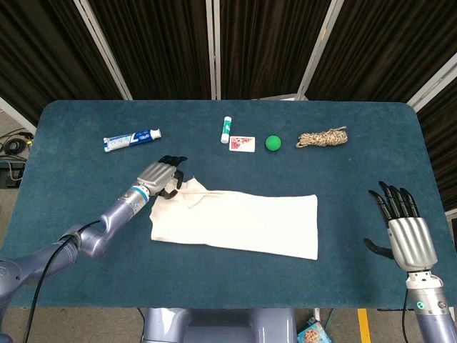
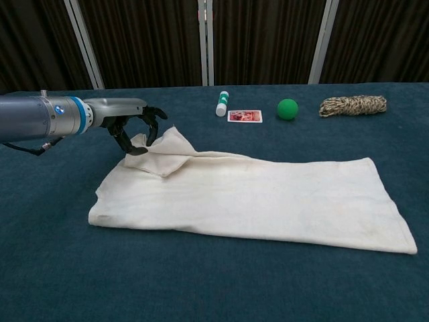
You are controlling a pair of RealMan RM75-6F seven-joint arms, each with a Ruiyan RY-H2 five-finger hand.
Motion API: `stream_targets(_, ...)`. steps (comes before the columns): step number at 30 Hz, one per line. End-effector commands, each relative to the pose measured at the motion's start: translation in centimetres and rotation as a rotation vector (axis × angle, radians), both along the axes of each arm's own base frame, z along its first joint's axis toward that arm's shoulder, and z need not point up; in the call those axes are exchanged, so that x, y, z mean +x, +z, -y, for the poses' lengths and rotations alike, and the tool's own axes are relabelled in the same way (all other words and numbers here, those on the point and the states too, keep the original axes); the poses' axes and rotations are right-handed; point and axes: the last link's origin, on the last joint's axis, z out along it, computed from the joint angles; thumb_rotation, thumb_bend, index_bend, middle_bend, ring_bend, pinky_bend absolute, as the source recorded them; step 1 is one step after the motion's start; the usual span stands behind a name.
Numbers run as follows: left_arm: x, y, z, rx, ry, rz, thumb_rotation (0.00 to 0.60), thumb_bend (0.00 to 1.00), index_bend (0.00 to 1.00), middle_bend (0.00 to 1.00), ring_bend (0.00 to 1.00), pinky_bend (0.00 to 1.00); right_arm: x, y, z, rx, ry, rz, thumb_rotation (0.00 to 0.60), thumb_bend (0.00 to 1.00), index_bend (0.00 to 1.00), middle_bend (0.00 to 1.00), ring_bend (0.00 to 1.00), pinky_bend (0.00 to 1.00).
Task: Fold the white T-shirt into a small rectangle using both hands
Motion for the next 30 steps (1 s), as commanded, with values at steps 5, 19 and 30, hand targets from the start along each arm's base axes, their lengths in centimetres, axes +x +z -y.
stream_targets(5, -0.7, 0.0, 0.5, 0.01, -0.023, -0.038, 0.6, 0.56, 0.74, 0.0, 0.0, 0.0, 0.1, 0.0, -0.1, 0.002, 0.004, 0.001, 0.6, 0.0, 0.15, 0.0, 0.0, 0.0)
stream_targets(19, -1.4, -0.2, 1.6, -0.026, -0.027, -0.03, 0.6, 0.05, 0.34, 0.0, 0.0, 0.0, 0.2, 0.1, -0.2, -0.002, 0.008, 0.002, 0.6, 0.0, 0.15, 0.0, 0.0, 0.0)
stream_targets(30, -3.0, 1.7, 3.9, -0.095, 0.005, -0.009, 0.6, 0.0, 0.23, 0.0, 0.0, 0.0, 0.5, 0.1, -0.4, 0.0, 0.021, 0.007, 0.6, 0.0, 0.15, 0.0, 0.0, 0.0)
